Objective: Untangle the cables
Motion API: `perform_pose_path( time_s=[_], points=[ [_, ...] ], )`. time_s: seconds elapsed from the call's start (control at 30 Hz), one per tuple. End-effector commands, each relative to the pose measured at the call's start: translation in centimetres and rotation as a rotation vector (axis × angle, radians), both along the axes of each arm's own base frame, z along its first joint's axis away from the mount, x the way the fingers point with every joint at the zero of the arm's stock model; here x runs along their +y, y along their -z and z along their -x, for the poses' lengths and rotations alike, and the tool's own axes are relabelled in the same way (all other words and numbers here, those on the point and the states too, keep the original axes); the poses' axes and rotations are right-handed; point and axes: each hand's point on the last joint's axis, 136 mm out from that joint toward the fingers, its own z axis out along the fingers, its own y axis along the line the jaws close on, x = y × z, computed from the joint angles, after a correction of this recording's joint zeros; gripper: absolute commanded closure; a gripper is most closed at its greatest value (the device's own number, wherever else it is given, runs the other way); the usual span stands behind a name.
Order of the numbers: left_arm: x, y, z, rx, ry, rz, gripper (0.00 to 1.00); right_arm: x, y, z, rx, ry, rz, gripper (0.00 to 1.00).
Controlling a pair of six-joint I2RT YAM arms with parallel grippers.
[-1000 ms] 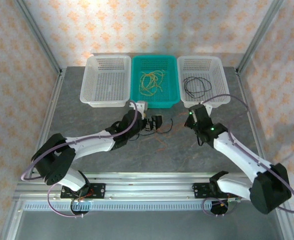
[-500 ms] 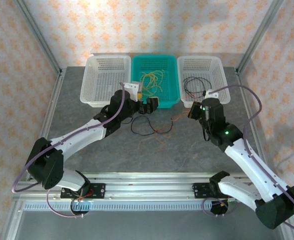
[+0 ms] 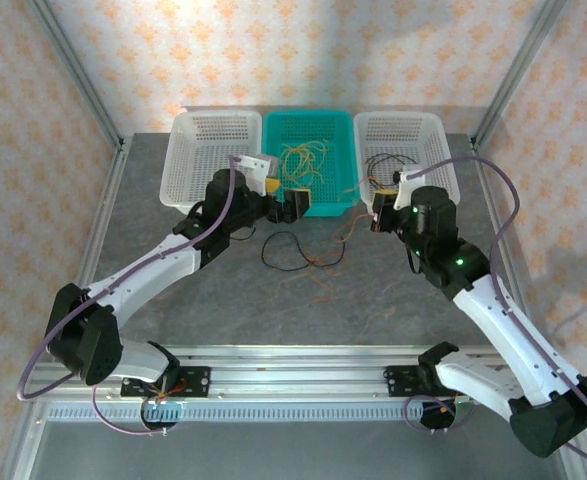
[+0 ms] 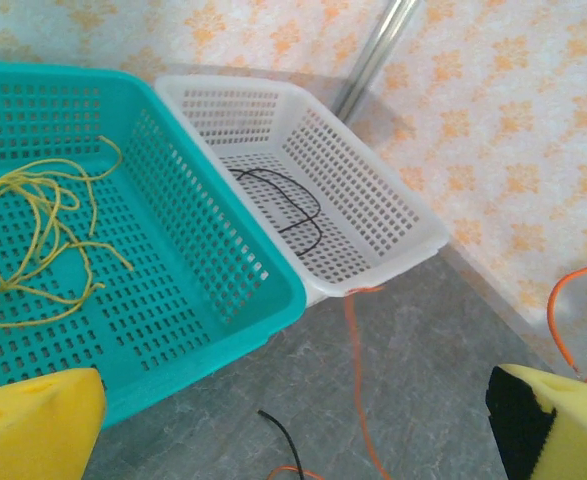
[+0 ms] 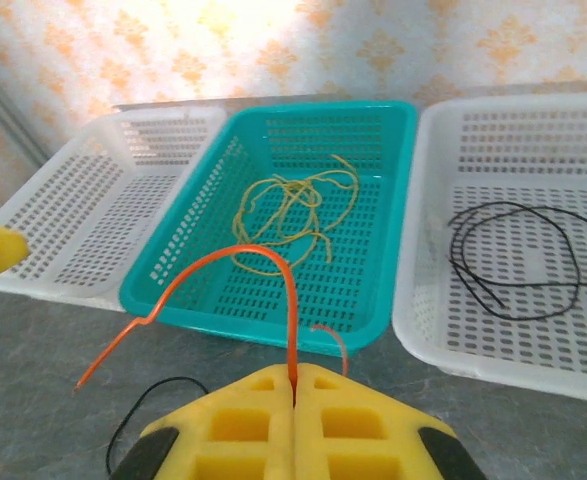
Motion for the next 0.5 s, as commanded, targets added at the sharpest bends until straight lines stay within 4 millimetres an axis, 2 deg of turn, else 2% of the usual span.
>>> perform_pose_path(
  time_s=[0.0, 0.13, 0.47],
  points=[
    [-0.9, -3.1, 1.9, -0.075, 0.129, 0.009, 0.01, 2.0, -2.5, 0.3, -0.067, -0.139, 0.011, 1.0],
    [-1.7, -3.1, 2.8, -0.086, 0.215, -0.011, 0.04, 4.4, -2.5, 1.1, -0.062, -0.295, 0.022, 1.0],
    [-3.2, -3.8, 4.5, -0.09, 0.361, 0.006, 0.1, 6.9, -1.1, 1.7, -0.015, -0.464, 0.046, 1.0]
  ],
)
